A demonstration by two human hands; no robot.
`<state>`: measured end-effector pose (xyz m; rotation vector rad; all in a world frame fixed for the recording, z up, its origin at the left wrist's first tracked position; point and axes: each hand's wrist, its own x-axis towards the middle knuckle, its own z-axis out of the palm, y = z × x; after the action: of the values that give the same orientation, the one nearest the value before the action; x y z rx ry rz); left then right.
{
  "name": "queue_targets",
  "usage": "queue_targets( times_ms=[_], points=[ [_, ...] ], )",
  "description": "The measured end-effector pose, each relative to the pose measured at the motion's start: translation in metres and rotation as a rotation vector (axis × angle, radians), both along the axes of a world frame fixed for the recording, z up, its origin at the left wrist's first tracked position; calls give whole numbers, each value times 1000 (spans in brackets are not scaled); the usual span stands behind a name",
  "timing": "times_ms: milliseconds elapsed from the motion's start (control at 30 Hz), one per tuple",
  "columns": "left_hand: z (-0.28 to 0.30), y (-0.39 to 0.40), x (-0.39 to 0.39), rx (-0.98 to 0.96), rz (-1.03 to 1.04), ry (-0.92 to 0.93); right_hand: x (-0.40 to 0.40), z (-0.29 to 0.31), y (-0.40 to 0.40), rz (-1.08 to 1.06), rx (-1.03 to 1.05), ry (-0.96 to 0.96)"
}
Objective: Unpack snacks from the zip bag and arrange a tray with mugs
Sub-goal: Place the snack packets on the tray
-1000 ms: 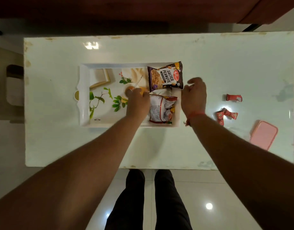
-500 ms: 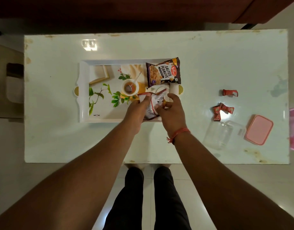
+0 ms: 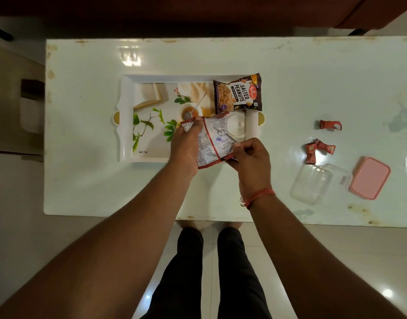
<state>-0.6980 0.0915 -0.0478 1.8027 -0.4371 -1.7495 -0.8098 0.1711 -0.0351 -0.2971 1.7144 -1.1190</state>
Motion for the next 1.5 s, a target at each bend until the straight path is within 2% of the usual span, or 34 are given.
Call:
queue_targets(
  times_ms=[100, 167, 267, 300, 333, 433, 467, 533, 600, 700, 767, 833, 900, 967, 1033, 1167, 1267, 1333, 1400, 1500],
  points=[
    [9, 0, -6, 7, 59, -22, 1, 5, -4, -110, -37, -158],
    [12, 0, -8, -40, 46, -105, 2, 5, -5, -147, 8, -205],
    [13, 0, -8, -246, -81, -287, -4, 3, -8, -52, 129, 114],
    [15, 1, -9, -331, -131, -341, -8, 5, -9, -20, 137, 154],
    [17, 2, -11, -432, -189, -396, -10, 9, -11, -3, 135, 82],
    [22, 18, -20, -746, -465, -509, -14, 21, -21, -29, 117, -407],
    [20, 26, -23, -837, -593, -542, -14, 22, -25, -11, 99, -465],
    [14, 42, -26, -965, -828, -611, -14, 21, -31, 16, 60, -431],
    [8, 55, -24, -1003, -939, -585, -21, 16, -35, 19, 36, -328],
    [6, 67, -12, -919, -932, -519, -35, 8, -37, 96, 62, -225],
    [8, 68, -7, -812, -764, -530, -44, 4, -37, 139, 97, -214],
    [8, 58, -5, -564, -510, -487, -53, 0, -36, 185, 106, -271],
    [9, 42, -6, -222, -337, -262, -59, -1, -35, 242, 106, -346],
    [9, 32, -7, 11, -242, -28, -61, 0, -34, 298, 99, -406],
    [10, 27, -9, 52, -227, 17, -61, 1, -33, 322, 102, -435],
    [5, 15, -8, -60, -254, -84, -60, -4, -28, 229, 42, -463],
    [-2, 6, 1, -278, -502, -385, -59, -9, -20, 233, 41, -293],
    [-1, 3, 5, -439, -662, -553, -60, -11, -16, 263, 57, 24],
    [4, -1, 6, -571, -795, -576, -63, -8, -13, 333, 15, 343],
    [11, -7, 2, -820, -1134, -592, -63, 6, -16, 588, -159, 540]
  ],
)
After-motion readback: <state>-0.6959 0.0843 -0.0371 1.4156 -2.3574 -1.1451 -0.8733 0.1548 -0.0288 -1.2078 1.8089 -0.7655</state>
